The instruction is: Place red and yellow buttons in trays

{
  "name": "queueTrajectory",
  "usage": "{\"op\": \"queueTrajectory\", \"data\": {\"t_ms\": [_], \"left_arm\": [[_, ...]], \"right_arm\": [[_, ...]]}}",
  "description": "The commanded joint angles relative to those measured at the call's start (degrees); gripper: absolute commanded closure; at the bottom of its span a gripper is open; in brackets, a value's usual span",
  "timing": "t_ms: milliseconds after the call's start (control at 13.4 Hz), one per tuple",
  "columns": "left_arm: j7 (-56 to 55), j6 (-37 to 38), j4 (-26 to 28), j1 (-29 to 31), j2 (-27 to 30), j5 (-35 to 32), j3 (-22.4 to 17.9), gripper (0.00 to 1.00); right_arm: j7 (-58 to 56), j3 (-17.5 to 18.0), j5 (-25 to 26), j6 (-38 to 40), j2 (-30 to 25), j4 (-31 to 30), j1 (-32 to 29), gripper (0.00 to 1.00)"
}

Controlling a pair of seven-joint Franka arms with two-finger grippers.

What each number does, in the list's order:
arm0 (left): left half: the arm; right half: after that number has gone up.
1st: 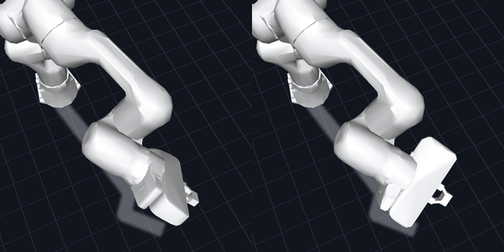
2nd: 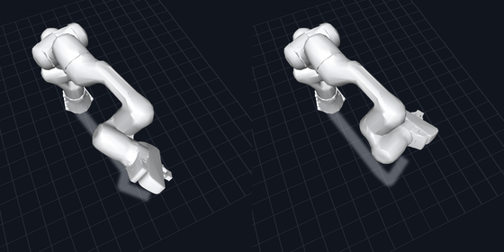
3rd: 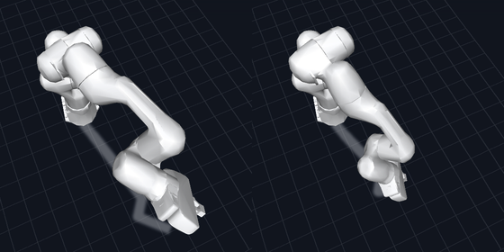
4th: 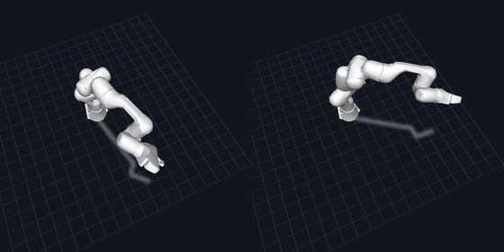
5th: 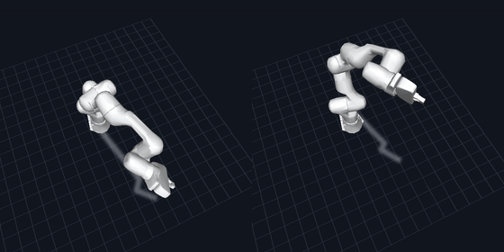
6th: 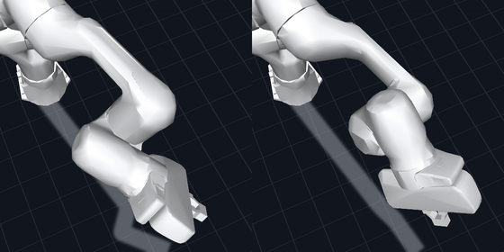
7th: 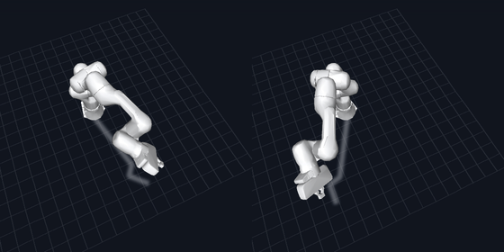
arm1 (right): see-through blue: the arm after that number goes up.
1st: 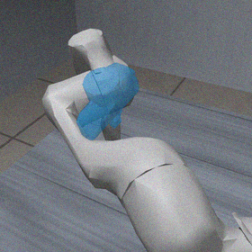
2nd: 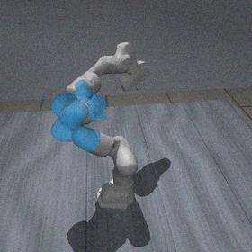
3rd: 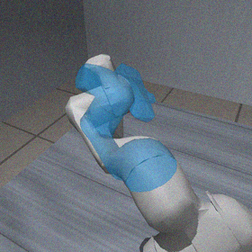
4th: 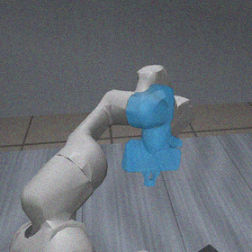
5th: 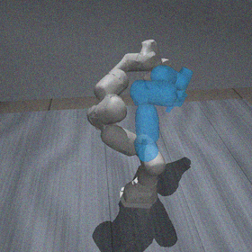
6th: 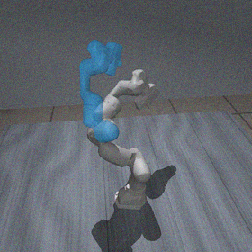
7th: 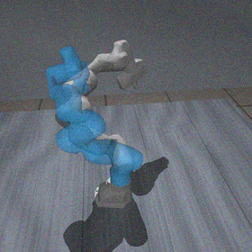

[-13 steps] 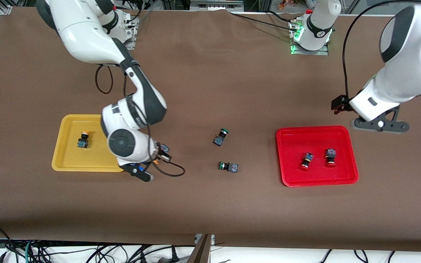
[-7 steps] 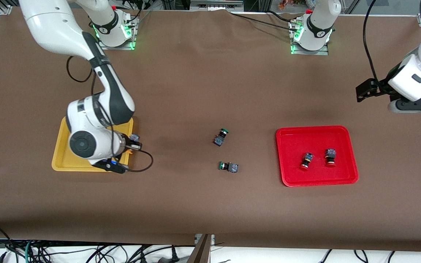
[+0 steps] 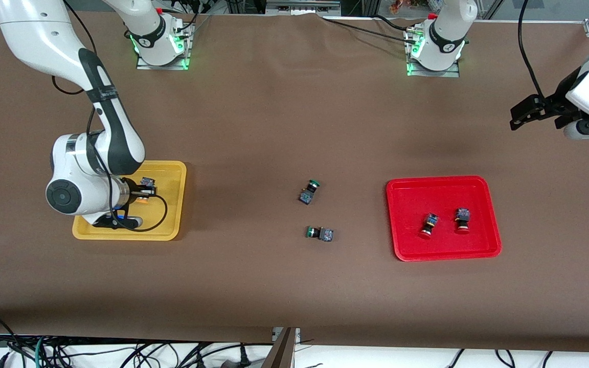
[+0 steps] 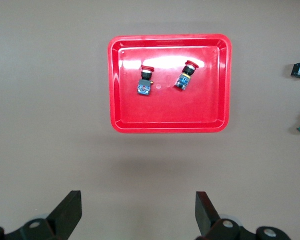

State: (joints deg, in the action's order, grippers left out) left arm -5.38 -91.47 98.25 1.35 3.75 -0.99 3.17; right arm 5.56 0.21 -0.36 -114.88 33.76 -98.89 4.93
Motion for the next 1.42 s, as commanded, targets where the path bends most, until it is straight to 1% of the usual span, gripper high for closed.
{"op": "queueTrajectory", "data": {"t_ms": [0,224,373,447,522,596,671,894,969,1118,1341], "left_arm": [[1.34,-1.09,2.91,-0.12,2.58,1.43,-0.7,0.0],[0.99,0.41,2.12,-0.2,2.23,1.43,0.09,0.0],[1.25,0.5,1.42,-0.21,2.14,1.34,0.44,0.0],[1.25,0.5,1.33,-0.21,2.22,1.34,0.44,0.0],[1.34,0.5,1.24,-0.21,2.23,1.43,0.44,0.0],[1.34,0.59,1.15,-0.21,2.23,1.43,0.44,0.0],[1.34,0.59,1.15,-0.21,2.23,1.34,0.44,0.0],[1.34,0.41,1.06,0.32,2.05,1.43,0.26,0.0],[1.34,0.5,1.15,0.32,2.14,1.34,0.35,0.0],[1.34,0.5,1.06,0.32,2.14,1.34,0.35,0.0],[1.34,0.5,1.06,0.32,2.14,1.34,0.35,0.0]], "right_arm": [[-2.13,0.14,0.19,-6.3,-2.12,-6.13,-0.28,1.0],[-2.13,0.14,0.19,-12.19,-0.71,-7.89,-0.28,1.0],[-2.13,0.14,0.19,-13.7,-0.45,-8.68,-0.28,1.0],[-2.13,0.14,0.19,-13.53,-0.45,-8.6,-0.28,0.56],[-2.13,0.14,0.19,-13.18,-0.71,-8.34,-0.28,0.01],[-2.48,0.14,0.19,-13.0,-1.32,-7.9,-0.28,0.0],[-2.65,0.14,0.36,-12.13,-3.15,-7.55,-0.36,0.0],[-3.52,0.14,0.97,-4.5,-8.16,-4.22,-0.45,0.0],[-5.62,0.14,2.28,-2.65,-10.27,-3.42,-0.54,0.0],[-6.96,0.14,5.27,1.57,-15.8,-3.24,-0.89,0.0],[-6.35,0.14,4.41,10.0,-23.89,-3.06,-2.03,0.0]]}}
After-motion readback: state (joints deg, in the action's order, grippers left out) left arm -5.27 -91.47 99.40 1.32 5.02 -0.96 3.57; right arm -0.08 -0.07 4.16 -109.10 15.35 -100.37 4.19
